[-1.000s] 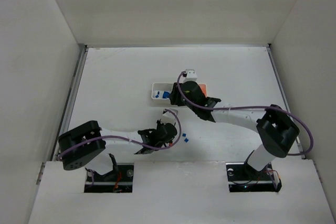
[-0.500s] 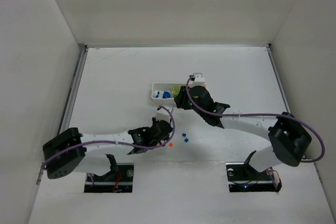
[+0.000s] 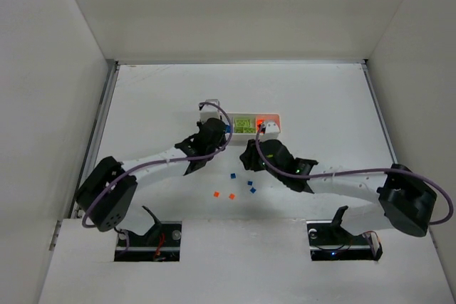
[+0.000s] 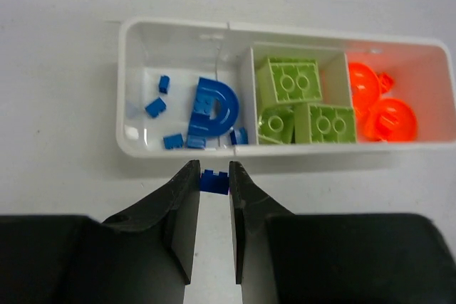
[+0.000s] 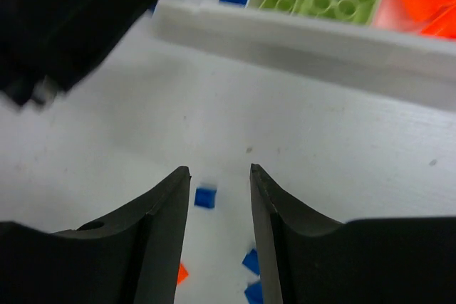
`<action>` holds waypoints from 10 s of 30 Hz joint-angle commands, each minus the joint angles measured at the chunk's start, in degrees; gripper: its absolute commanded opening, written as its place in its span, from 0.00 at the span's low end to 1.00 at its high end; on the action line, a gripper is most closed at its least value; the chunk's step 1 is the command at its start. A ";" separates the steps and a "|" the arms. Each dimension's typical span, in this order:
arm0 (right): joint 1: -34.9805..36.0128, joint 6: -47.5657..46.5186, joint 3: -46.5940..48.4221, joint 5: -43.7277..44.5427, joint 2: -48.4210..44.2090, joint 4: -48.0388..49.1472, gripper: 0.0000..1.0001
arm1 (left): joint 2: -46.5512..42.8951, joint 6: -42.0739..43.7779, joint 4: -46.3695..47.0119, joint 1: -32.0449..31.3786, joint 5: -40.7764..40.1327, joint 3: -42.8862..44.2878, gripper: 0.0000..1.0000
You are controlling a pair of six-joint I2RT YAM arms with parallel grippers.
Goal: Sort the legos into containers by color
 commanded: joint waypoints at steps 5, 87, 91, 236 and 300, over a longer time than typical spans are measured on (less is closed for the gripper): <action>9.14 1.65 0.27 2.95 4.89 -0.55 0.56 | 8.78 3.03 4.98 4.16 0.60 7.35 0.19; -5.96 -7.67 23.05 -1.18 13.17 -2.49 0.52 | 1.40 -10.51 0.51 -34.77 -11.00 -5.13 0.43; -6.49 -6.97 17.52 -0.92 8.43 -1.09 0.52 | 5.17 -10.68 0.60 -32.84 -10.75 -3.20 0.42; -5.00 -11.36 31.57 -0.22 21.61 -8.64 0.57 | -10.47 -19.73 -22.51 -31.60 -6.52 -15.86 0.30; 3.09 14.93 -15.98 6.82 -21.91 -12.86 0.49 | 29.70 1.01 1.65 -5.68 11.32 33.80 0.30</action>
